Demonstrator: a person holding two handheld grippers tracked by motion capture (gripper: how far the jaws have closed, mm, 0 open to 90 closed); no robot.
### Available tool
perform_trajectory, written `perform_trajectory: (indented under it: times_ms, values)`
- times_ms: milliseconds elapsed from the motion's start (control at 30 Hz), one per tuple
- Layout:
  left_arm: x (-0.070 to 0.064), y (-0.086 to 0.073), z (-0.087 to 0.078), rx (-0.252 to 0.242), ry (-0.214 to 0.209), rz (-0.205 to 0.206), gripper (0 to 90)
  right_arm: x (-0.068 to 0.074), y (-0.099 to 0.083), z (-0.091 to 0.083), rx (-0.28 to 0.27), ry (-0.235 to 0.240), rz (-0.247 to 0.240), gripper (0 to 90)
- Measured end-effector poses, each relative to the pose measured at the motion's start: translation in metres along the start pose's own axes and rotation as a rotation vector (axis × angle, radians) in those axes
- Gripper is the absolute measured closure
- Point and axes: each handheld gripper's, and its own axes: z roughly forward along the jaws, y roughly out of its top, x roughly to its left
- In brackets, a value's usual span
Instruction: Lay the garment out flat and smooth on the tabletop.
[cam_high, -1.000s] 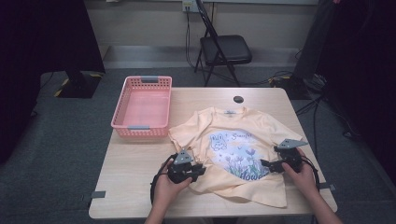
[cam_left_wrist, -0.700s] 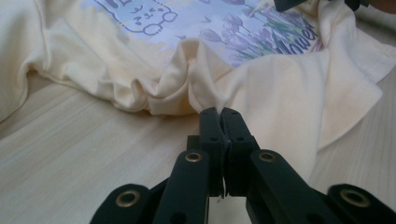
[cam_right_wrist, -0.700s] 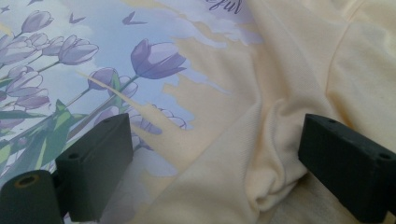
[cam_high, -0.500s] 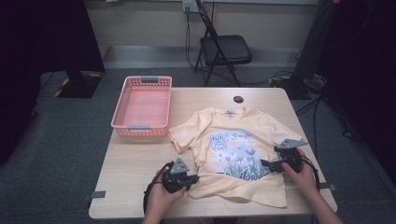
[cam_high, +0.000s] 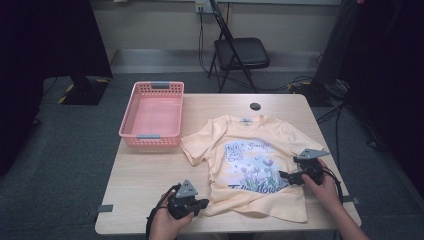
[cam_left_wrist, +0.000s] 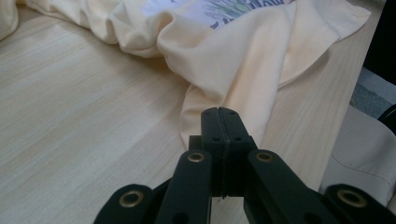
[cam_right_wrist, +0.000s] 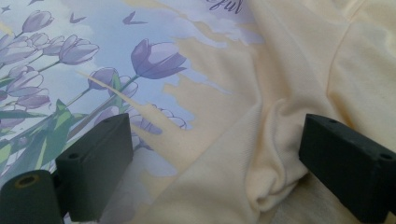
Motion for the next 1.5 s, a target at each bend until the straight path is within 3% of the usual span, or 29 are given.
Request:
perform_trajectory:
  times_ms: [67, 133, 300, 533, 667, 833, 1000, 1167, 1500]
  values:
    - [0.002, -0.001, 0.001, -0.011, -0.001, 0.005, 84.0, 0.0, 0.0, 0.0, 0.0, 0.0, -0.001, 8.8]
    - [0.004, -0.001, 0.004, -0.04, 0.006, 0.024, 60.8, 0.0, 0.0, 0.0, 0.0, -0.001, -0.001, 8.8]
    - [0.01, 0.0, 0.013, -0.058, 0.044, 0.055, 40.4, 0.0, 0.0, 0.0, -0.001, -0.003, -0.001, 8.8]
    - [0.012, 0.0, 0.023, -0.046, 0.029, 0.068, 38.3, 0.003, -0.002, -0.009, -0.033, -0.024, -0.011, 13.0]
    - [0.012, -0.002, 0.025, -0.063, 0.029, 0.075, 39.7, 0.006, -0.005, -0.029, -0.074, -0.006, -0.006, 12.7]
    - [0.011, -0.002, 0.029, -0.069, 0.035, 0.091, 40.7, 0.016, -0.02, -0.056, -0.075, 0.018, -0.008, 13.9]
    - [0.011, -0.002, 0.031, -0.075, 0.043, 0.106, 41.7, 0.02, -0.037, -0.071, -0.089, 0.029, 0.016, 14.5]
    - [0.009, -0.004, 0.029, -0.077, 0.048, 0.116, 43.1, 0.025, -0.052, -0.077, -0.074, 0.039, 0.027, 17.5]
    - [0.002, -0.004, 0.031, -0.067, 0.051, 0.145, 55.8, 0.043, -0.067, -0.096, -0.045, 0.065, 0.009, 32.7]
